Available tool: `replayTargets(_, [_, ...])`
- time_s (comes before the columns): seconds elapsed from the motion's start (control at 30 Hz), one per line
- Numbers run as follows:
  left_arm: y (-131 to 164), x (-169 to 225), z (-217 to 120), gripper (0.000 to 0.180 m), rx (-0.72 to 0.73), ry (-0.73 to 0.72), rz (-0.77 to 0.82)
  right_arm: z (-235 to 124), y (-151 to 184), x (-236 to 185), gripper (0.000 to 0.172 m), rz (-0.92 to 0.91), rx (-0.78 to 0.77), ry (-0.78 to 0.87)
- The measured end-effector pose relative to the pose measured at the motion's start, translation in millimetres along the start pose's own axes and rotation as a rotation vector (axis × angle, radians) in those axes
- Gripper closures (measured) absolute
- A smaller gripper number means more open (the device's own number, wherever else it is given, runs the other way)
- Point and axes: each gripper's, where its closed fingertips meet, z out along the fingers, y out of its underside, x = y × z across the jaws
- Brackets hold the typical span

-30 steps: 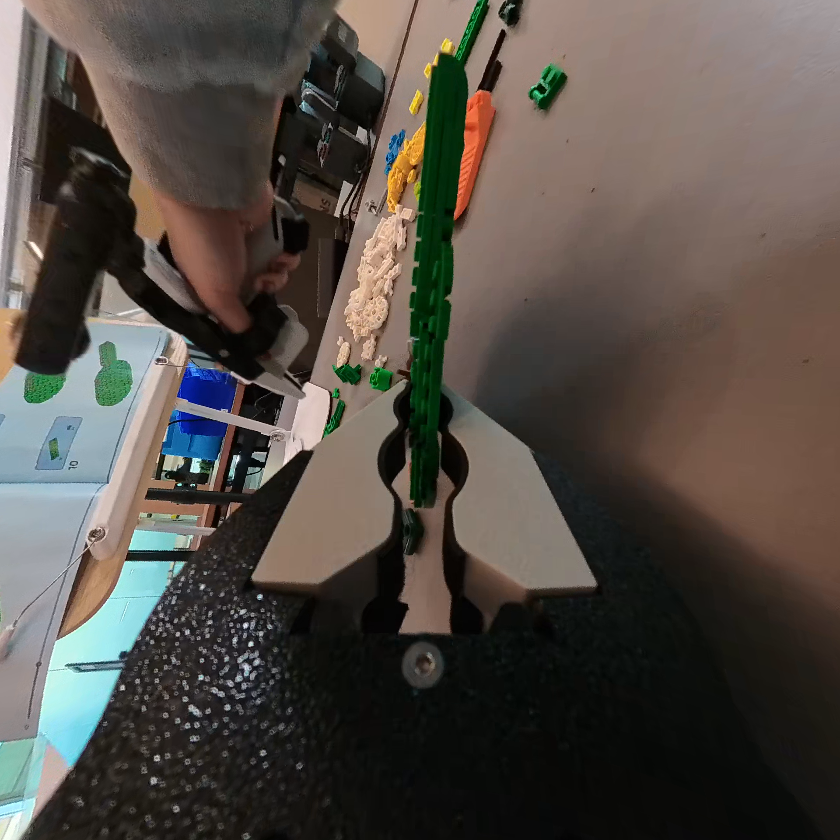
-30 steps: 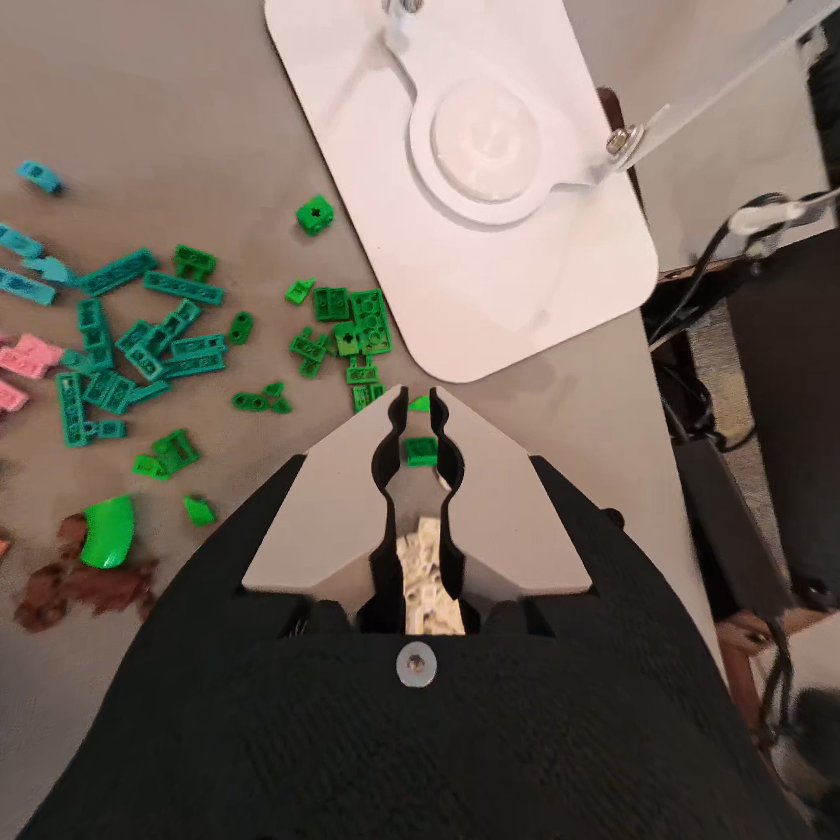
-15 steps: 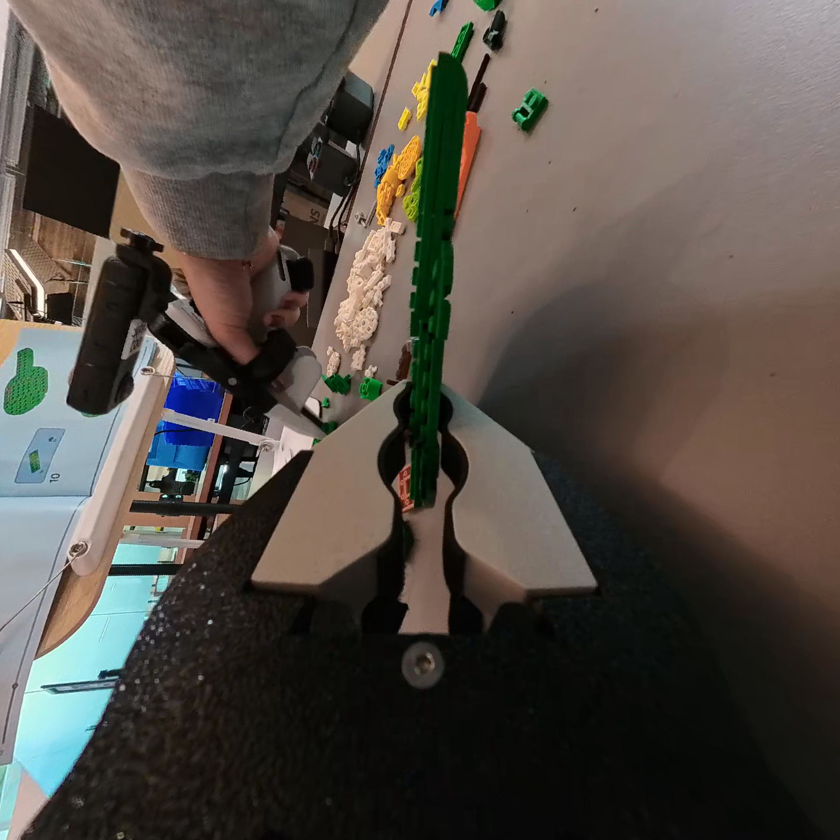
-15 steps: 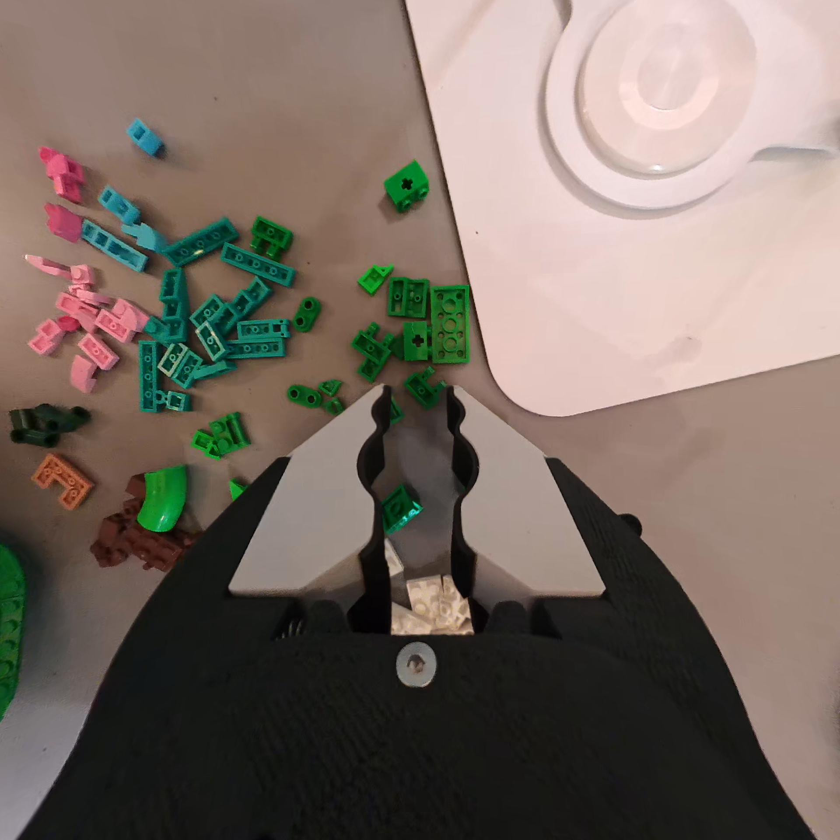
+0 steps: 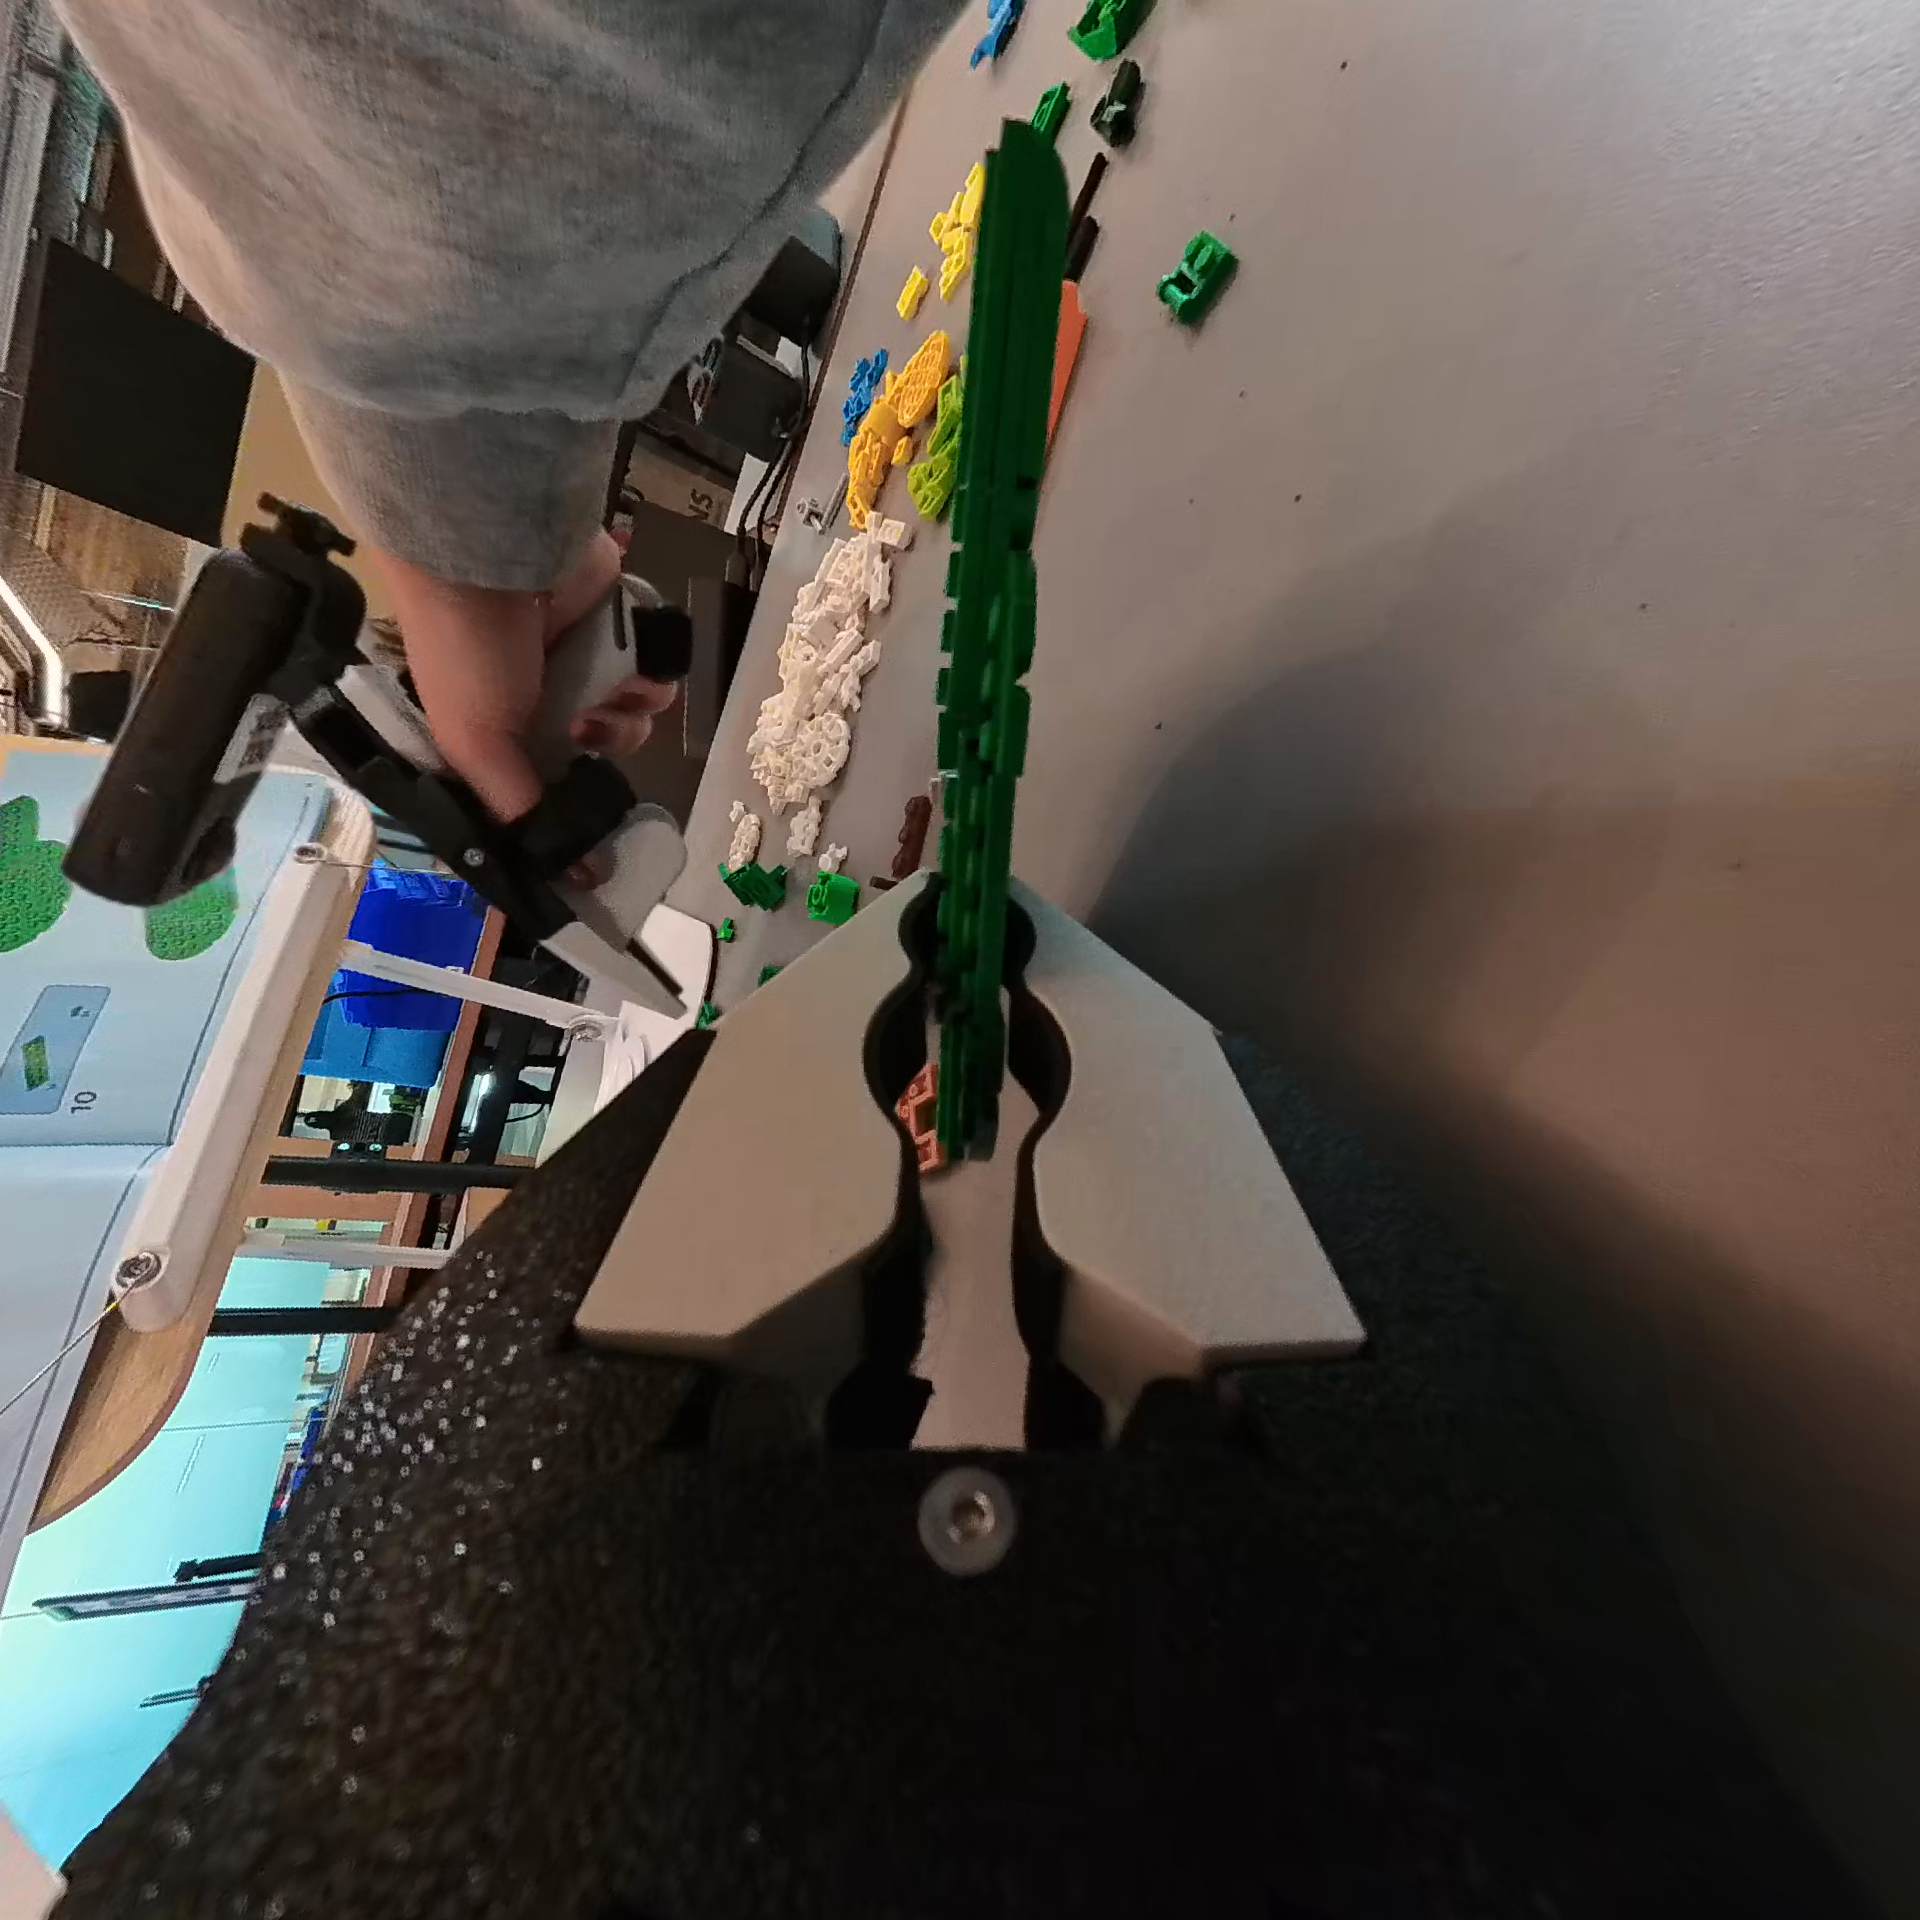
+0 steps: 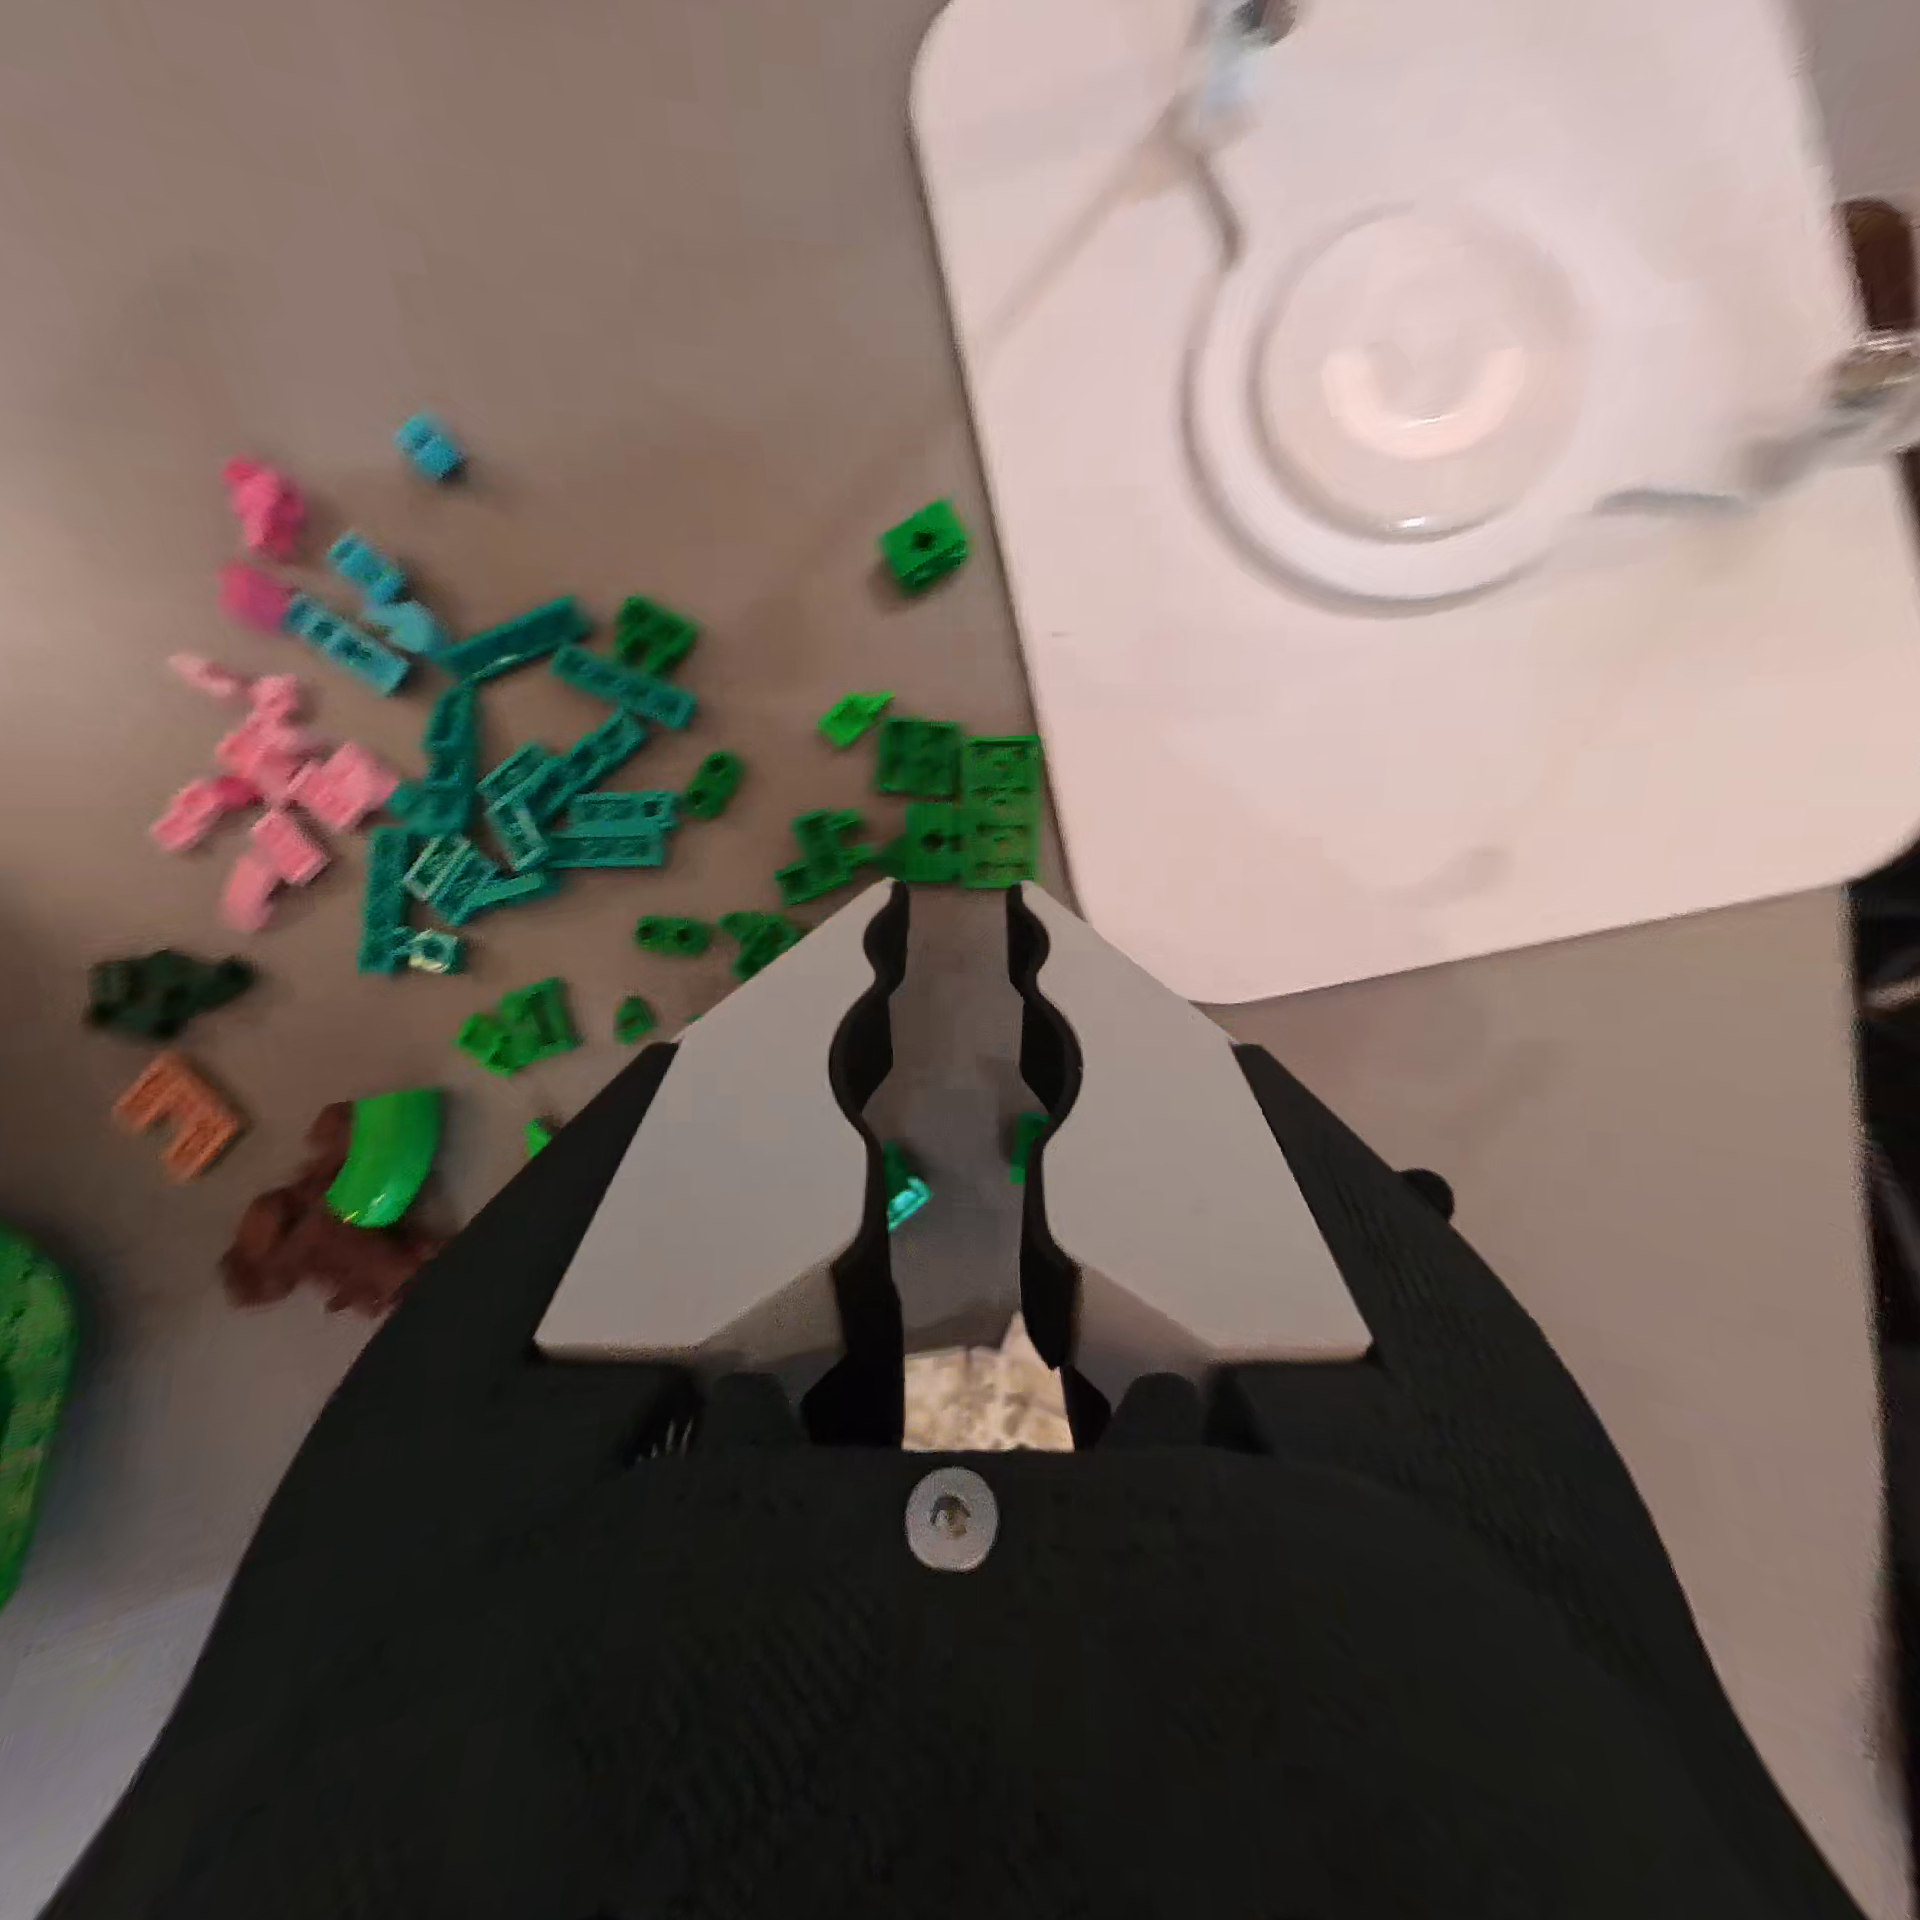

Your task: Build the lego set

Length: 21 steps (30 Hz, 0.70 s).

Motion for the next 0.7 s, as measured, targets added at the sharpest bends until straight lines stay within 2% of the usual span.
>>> replayTargets(0.1, [0,0,0,0.175,0.002,0.001,0.003,3,8,11,0.158,-0.045,-0.06,0.074])
replayTargets(0.2, [0,0,0,0.175,0.003,0.002,0.0,10,16,6,0.16,-0.075,-0.123,0.066])
replayTargets(0.27, [0,0,0,0.175,0.005,0.004,-0.005,10,13,8,0.161,-0.082,-0.109,0.084])
replayTargets(0.4, [-1,1,0,0.175,0.011,0.009,-0.015,15,10,-8,0.16,-0.095,-0.093,0.009])
replayTargets(0.7, [-2,1,0,0.175,0.017,0.014,-0.021,18,5,1,0.151,-0.078,-0.056,0.055])
